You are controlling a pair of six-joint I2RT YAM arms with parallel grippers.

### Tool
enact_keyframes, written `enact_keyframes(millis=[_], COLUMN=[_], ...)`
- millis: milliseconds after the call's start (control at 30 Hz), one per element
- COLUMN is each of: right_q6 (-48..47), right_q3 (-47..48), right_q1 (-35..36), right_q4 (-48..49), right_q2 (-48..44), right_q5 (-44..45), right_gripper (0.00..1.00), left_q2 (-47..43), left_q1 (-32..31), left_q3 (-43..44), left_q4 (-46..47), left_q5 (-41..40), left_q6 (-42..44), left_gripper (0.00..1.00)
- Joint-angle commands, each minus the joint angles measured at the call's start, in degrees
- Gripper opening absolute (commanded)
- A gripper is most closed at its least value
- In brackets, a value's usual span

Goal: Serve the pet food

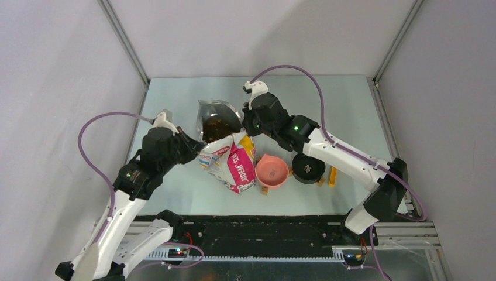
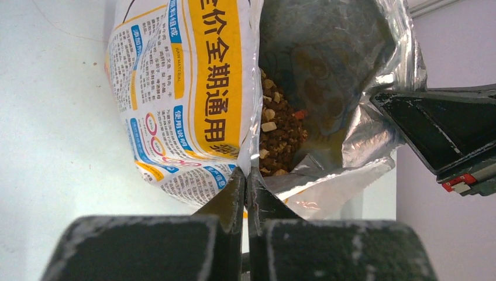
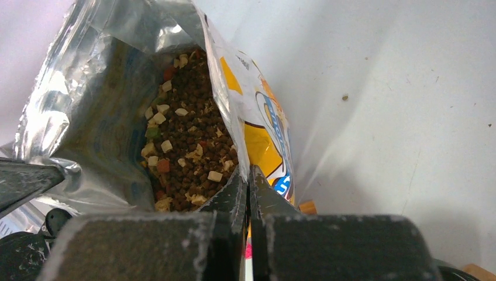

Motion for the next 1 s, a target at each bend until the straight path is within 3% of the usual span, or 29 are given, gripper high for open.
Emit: enact_keyframes(millis=[0, 200, 467, 533, 567, 600, 633, 667, 700, 733, 800, 967], right_q6=[-5.6, -6.7, -5.2, -5.3, -5.2, -5.2, -5.2, -5.2, -5.1, -4.7, -2.8, 4.7], right_q3=[1.2, 1.8, 1.4, 2.0, 2.2, 2.4, 2.4, 2.3, 2.0, 1.7, -0.3, -10.1], right_q1=[-3.8, -4.4, -6.5, -6.7, -6.8, -6.9, -7.1, -7.3, -7.6, -7.9, -9.7, -19.2], right_q4=[1.1, 0.8, 3.5, 3.2, 3.0, 3.1, 3.2, 3.3, 3.5, 4.3, 6.3, 8.9], right_q2=[-5.3, -5.5, -5.0, -4.8, -4.9, -5.2, -5.5, -6.2, -6.6, -7.7, -10.0, -18.4], right_q5=[14.5, 12.3, -15.7, -18.6, -19.3, -20.8, -21.3, -22.4, -23.0, -24.5, -28.3, -31.3], right_gripper=[0.00, 0.00, 0.00, 0.10, 0.14, 0.24, 0.33, 0.50, 0.58, 0.76, 0.96, 0.99], left_q2=[-0.4, 0.5, 2.4, 2.3, 2.0, 1.8, 1.2, 0.9, 0.1, -0.4, -2.0, -7.8], left_q1=[0.6, 0.6, 0.6, 0.6, 0.6, 0.6, 0.6, 0.6, 0.6, 0.6, 0.6, 0.6], left_q3=[5.9, 10.1, 10.0, 9.6, 9.6, 9.6, 9.7, 9.7, 9.9, 9.9, 10.2, 9.5], left_q4=[-15.7, -19.4, -11.2, -8.9, -7.8, -7.3, -6.3, -5.8, -4.7, -4.1, -2.0, -0.3], left_q5=[-9.9, -9.6, 5.7, 7.9, 8.5, 8.5, 8.3, 8.3, 8.3, 8.3, 7.9, 2.5], left_q6=[6.6, 9.2, 10.6, 10.1, 9.9, 9.8, 9.6, 9.5, 9.4, 9.5, 9.5, 9.3], left_gripper=[0.00, 0.00, 0.00, 0.02, 0.18, 0.29, 0.52, 0.62, 0.82, 0.90, 0.98, 0.99])
